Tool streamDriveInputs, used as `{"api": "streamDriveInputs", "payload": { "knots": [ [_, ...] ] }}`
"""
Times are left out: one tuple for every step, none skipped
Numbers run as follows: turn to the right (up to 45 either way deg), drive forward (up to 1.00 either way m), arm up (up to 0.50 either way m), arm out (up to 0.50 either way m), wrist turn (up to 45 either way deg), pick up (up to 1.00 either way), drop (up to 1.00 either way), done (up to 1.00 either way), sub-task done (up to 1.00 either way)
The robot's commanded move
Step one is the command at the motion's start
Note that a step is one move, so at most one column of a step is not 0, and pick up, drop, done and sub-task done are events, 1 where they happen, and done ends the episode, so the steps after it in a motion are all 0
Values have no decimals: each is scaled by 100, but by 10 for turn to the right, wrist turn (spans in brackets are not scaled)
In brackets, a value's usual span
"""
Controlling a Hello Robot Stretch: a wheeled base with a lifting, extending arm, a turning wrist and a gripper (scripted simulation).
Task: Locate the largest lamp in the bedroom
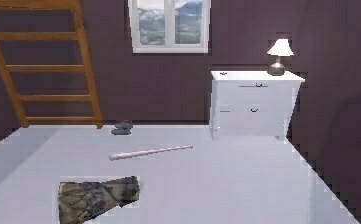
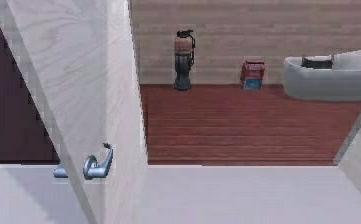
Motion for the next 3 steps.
{"api": "streamDriveInputs", "payload": {
  "knots": [
    [-450, 0, 0, 0, 0, 0, 0, 0, 0],
    [-450, 0, 0, 0, 0, 0, 0, 0, 0],
    [-420, 0, 0, 0, 0, 0, 0, 0, 0]
  ]
}}
